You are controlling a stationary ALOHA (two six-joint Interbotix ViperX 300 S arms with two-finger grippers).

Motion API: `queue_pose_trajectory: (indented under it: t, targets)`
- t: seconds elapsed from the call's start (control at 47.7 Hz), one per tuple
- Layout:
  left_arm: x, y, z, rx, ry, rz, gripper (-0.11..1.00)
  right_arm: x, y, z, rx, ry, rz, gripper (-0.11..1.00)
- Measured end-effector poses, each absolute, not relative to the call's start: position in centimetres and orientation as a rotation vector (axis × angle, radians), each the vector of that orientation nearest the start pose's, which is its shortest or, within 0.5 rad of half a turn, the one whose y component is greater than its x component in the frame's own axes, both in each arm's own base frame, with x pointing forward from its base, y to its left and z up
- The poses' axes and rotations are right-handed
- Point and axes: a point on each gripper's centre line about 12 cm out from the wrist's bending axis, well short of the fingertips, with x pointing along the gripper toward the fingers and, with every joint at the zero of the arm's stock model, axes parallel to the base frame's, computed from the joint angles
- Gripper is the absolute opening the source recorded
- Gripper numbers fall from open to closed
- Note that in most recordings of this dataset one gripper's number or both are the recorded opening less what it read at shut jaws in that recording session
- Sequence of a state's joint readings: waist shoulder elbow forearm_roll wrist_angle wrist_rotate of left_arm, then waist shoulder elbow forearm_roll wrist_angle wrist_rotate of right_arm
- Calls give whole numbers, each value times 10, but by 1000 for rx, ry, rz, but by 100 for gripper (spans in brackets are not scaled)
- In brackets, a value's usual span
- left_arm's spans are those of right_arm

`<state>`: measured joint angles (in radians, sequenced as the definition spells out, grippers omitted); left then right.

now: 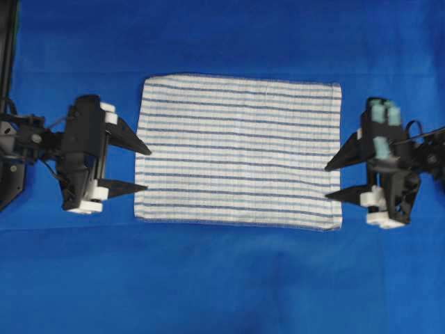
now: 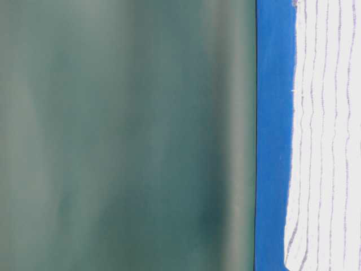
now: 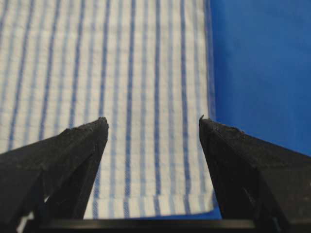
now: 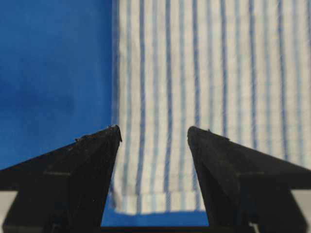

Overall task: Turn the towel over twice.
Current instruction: 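Open both grippers and pull them back from the towel, then move both grippers to the towel's far corners and pinch them again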

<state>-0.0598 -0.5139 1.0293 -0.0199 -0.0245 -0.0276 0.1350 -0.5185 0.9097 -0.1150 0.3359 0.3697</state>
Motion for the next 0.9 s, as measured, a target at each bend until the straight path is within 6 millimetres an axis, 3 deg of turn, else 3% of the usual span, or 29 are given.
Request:
queue_pose_trajectory:
  t: [0.147,0.398,0.712,0.901]
  targets:
    - [265,-11,226,-37,447,-30,69,261,23,238,159,672,-17,62]
    - [265,0,229,-35,439,10,70,258,6,239,154,665,-76,62]
    - [275,42,208,111,489,114,69,255,-50,201,151,776,-277,62]
    - [281,75,179,129,539,204,69,252,-80,172,164,839,-367,62]
